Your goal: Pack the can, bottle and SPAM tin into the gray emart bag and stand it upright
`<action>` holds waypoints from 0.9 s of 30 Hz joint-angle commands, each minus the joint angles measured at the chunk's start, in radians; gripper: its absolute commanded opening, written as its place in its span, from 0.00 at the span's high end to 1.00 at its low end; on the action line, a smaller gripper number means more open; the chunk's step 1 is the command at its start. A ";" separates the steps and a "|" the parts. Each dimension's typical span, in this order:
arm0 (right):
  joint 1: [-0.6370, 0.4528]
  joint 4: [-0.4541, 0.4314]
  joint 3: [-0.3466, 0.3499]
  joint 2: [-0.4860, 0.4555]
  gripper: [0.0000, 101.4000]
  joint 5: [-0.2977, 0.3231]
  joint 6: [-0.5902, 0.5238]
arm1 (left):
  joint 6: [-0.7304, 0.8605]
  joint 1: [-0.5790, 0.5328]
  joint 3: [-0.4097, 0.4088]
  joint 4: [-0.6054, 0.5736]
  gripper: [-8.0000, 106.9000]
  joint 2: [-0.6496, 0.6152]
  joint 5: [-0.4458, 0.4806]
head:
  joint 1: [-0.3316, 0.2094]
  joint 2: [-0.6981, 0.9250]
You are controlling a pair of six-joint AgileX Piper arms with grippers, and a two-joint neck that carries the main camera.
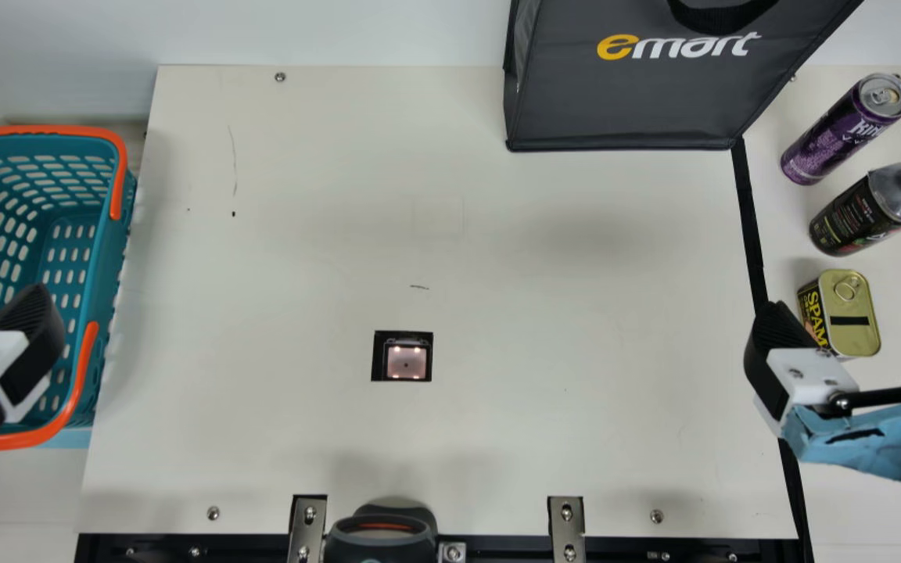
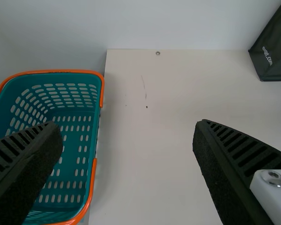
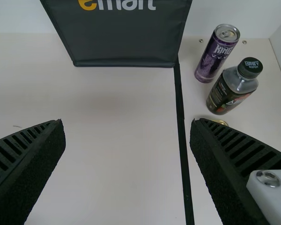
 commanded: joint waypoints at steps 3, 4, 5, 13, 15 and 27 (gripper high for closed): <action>0.000 0.000 0.000 0.000 0.06 0.000 0.000 | 0.000 0.000 0.000 0.000 0.15 0.000 0.000 | -0.086 -0.075; 0.000 0.000 0.000 0.000 0.06 0.000 0.000 | 0.000 0.000 0.000 0.000 0.15 0.000 0.000 | -0.109 -0.099; 0.000 0.000 0.000 0.000 0.06 0.000 0.000 | 0.000 0.000 0.000 0.000 0.15 0.000 0.000 | -0.133 -0.122; 0.000 0.000 0.000 0.000 0.06 0.000 0.000 | 0.000 0.000 0.000 0.000 0.15 0.000 0.000 | -0.319 -0.308; 0.000 0.000 0.000 0.000 0.06 0.000 0.000 | 0.000 0.000 0.000 0.000 0.15 0.000 0.000 | -0.322 -0.320; 0.000 0.000 0.000 0.000 0.06 -0.002 0.000 | 0.000 0.000 0.000 0.000 0.15 0.000 0.000 | -0.322 -0.320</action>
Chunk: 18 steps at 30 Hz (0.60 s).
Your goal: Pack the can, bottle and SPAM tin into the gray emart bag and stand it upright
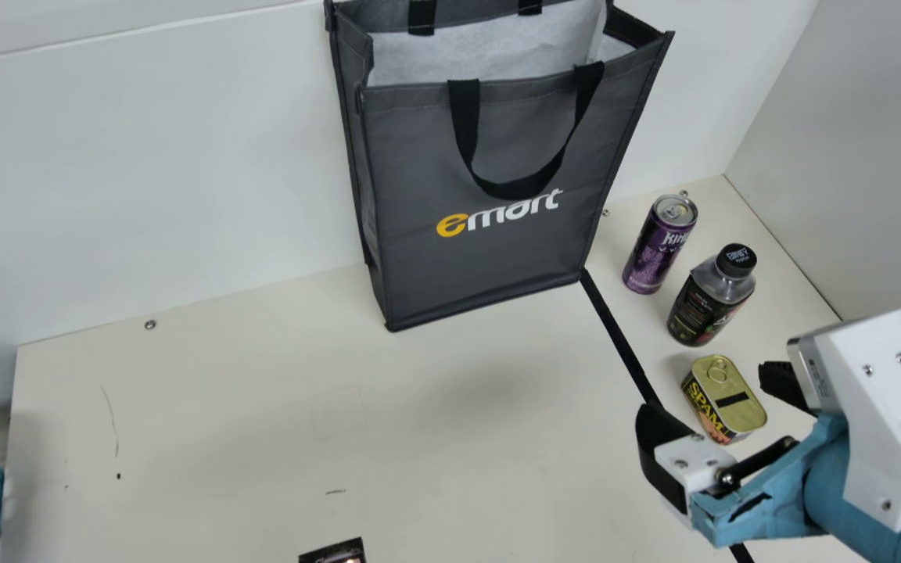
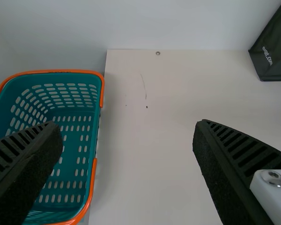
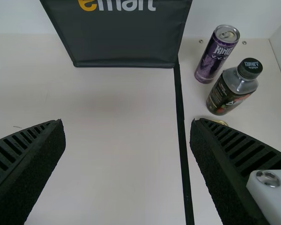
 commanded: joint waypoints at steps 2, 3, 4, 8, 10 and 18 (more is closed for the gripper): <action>0.000 0.000 0.000 0.000 0.06 0.000 0.000 | 0.000 0.000 0.000 0.000 0.15 0.000 0.000 | -0.023 -0.001; 0.000 0.000 0.000 0.000 0.06 0.000 0.000 | 0.000 0.000 0.000 0.000 0.15 0.000 0.000 | -0.023 -0.001; 0.000 0.000 0.000 0.000 0.06 0.000 0.000 | 0.000 0.000 0.000 0.000 0.15 0.000 0.000 | -0.023 -0.001; 0.000 0.000 0.000 0.000 0.06 0.000 0.000 | 0.000 0.000 0.000 0.000 0.15 0.000 0.000 | -0.023 -0.001; 0.000 0.000 0.000 0.000 0.06 0.000 0.000 | 0.000 0.000 0.000 0.000 0.15 0.000 0.000 | -0.023 -0.001; 0.000 0.000 0.000 0.000 0.06 0.000 0.000 | 0.000 0.000 0.000 0.000 0.15 0.000 0.000 | -0.023 -0.001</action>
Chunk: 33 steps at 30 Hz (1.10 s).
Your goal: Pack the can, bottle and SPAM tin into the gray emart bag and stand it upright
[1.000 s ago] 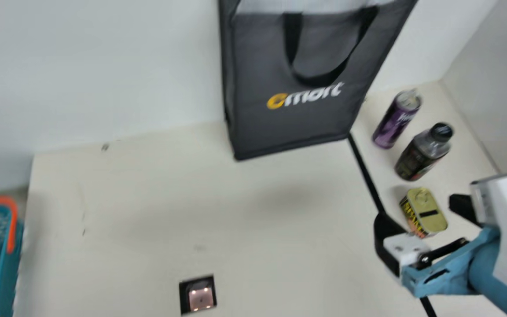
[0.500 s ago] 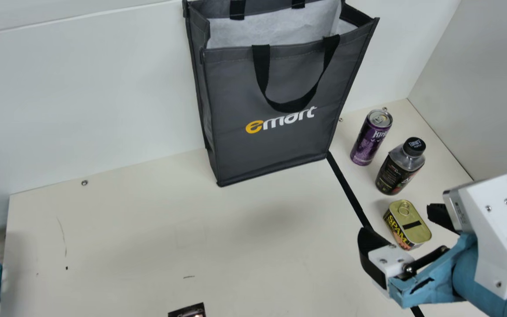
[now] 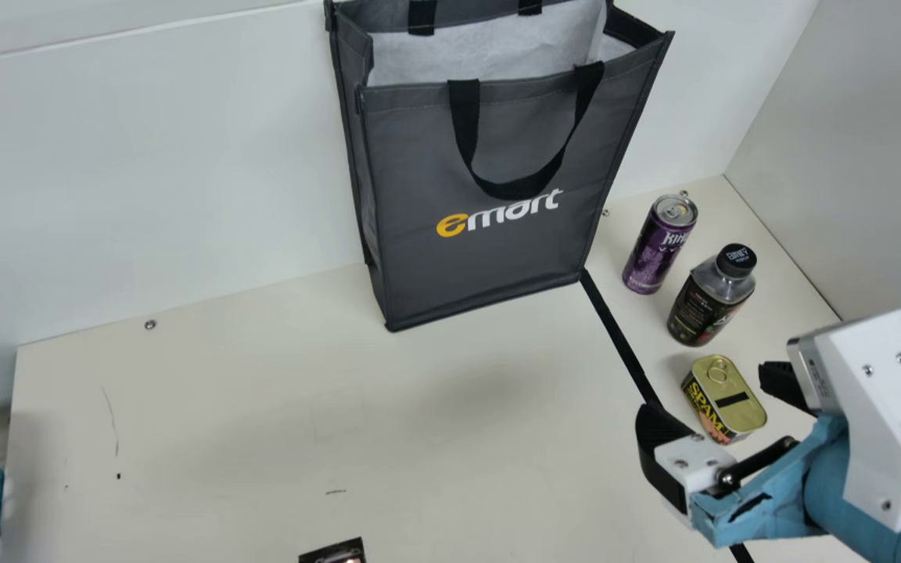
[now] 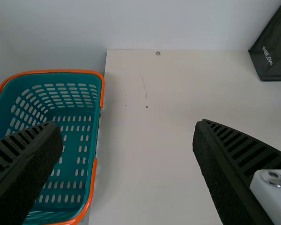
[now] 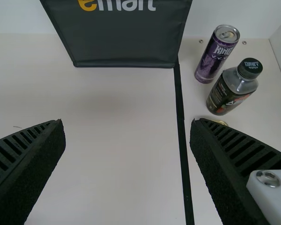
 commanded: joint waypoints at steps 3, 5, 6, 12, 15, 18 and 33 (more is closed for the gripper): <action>0.000 0.000 0.000 0.000 0.06 0.000 0.000 | 0.000 0.000 0.000 0.000 0.15 0.000 0.000 | -0.023 -0.001; 0.000 0.000 0.000 0.000 0.06 0.000 0.000 | 0.000 0.000 0.000 0.000 0.15 0.000 0.000 | -0.023 -0.001; 0.000 0.000 0.000 0.000 0.06 0.000 0.000 | 0.000 0.000 0.000 0.000 0.15 0.000 0.000 | -0.023 -0.001; 0.001 0.000 -0.003 0.002 0.06 0.000 0.000 | 0.000 0.000 0.000 0.000 0.15 0.000 0.000 | -0.023 -0.001; 0.003 0.000 -0.009 0.006 0.06 0.000 0.000 | 0.000 0.000 0.000 0.000 0.15 0.000 0.000 | -0.023 -0.001; 0.007 0.002 -0.016 0.010 0.06 0.000 -0.001 | 0.000 0.000 0.000 0.000 0.15 0.000 0.000 | -0.023 -0.001; 0.015 0.012 -0.066 0.043 0.06 0.000 0.007 | 0.000 0.000 0.000 0.000 0.15 0.000 0.000 | -0.023 -0.001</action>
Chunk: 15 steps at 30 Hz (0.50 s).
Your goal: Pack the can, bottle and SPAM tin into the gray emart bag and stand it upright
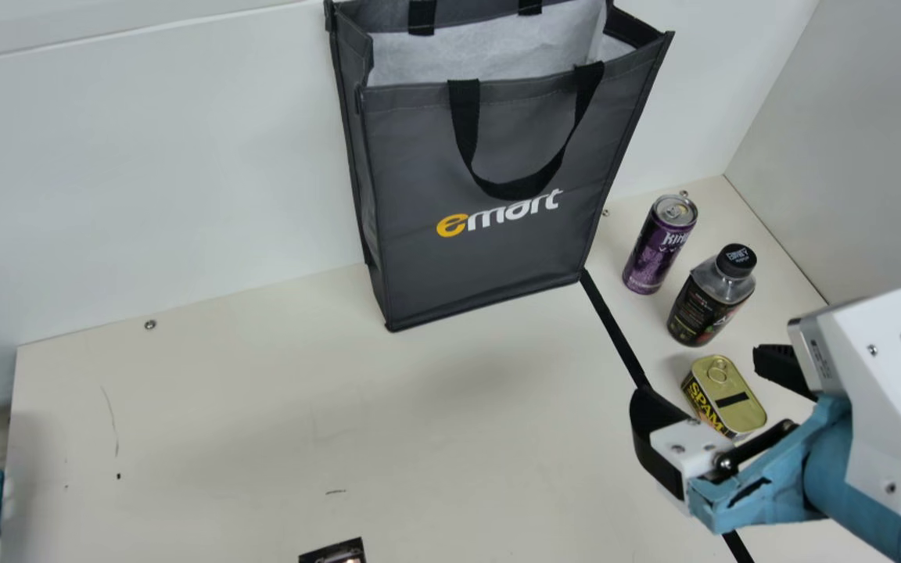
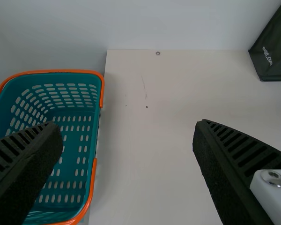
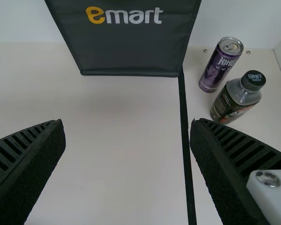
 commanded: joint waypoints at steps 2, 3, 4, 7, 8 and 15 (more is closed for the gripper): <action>0.000 -0.005 -0.016 0.010 0.06 0.004 0.014 | 0.000 0.000 0.000 0.000 0.15 0.000 0.000 | -0.023 -0.001; 0.001 -0.007 -0.023 0.015 0.06 0.005 0.018 | 0.000 0.000 0.000 0.000 0.15 0.000 0.000 | -0.023 -0.001; 0.002 -0.008 -0.030 0.020 0.06 0.007 0.021 | 0.000 0.000 0.000 0.000 0.15 0.000 0.000 | -0.023 -0.001; 0.010 -0.020 -0.056 0.038 0.06 0.011 0.035 | 0.000 0.000 0.000 0.000 0.15 0.000 0.000 | -0.023 -0.001; 0.014 -0.024 -0.065 0.045 0.06 0.011 0.039 | 0.000 0.000 0.000 0.000 0.15 0.000 0.000 | -0.023 -0.001; 0.067 -0.087 -0.131 0.095 0.06 0.011 0.077 | 0.000 0.000 0.000 0.000 0.15 0.000 0.000 | -0.023 -0.001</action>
